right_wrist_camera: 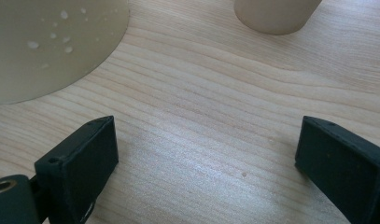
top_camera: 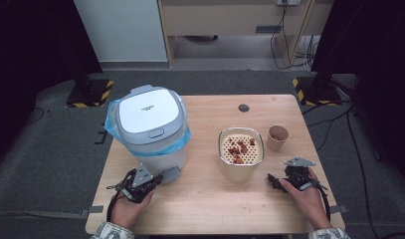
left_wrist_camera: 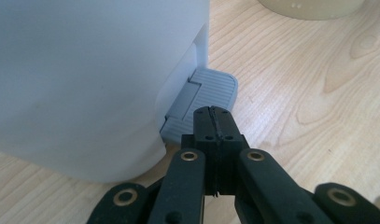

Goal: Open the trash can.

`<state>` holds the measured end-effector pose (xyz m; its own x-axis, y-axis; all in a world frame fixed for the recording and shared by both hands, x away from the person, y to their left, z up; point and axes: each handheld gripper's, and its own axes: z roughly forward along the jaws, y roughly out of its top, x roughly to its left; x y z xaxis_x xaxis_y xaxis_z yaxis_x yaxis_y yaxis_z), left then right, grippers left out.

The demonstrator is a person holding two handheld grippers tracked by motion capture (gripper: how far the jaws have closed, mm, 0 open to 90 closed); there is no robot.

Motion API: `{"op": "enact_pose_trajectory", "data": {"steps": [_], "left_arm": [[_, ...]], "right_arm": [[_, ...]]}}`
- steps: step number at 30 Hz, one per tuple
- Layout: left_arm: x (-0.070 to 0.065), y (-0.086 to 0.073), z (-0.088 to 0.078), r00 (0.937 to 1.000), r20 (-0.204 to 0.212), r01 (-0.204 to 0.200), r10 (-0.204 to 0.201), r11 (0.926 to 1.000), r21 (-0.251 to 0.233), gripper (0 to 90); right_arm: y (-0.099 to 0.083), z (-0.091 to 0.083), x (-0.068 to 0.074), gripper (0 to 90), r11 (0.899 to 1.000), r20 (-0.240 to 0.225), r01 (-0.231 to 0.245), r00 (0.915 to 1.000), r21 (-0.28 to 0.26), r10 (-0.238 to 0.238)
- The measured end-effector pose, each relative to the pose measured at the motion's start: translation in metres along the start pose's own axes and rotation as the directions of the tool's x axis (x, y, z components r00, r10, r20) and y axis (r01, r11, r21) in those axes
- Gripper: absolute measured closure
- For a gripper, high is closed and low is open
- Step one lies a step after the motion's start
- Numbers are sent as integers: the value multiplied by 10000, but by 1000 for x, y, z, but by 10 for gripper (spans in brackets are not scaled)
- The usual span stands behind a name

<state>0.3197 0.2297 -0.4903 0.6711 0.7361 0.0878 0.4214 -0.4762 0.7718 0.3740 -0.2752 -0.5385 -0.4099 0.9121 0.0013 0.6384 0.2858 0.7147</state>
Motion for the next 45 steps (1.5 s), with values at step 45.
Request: {"op": "enact_pose_trajectory", "data": {"steps": [45], "left_arm": [[-15,8,35,9878,-943,-1137,1239,9878,1066,898]], "right_arm": [[-1,-1,1,61,10000,-25,50,10000,-19,-50]]}}
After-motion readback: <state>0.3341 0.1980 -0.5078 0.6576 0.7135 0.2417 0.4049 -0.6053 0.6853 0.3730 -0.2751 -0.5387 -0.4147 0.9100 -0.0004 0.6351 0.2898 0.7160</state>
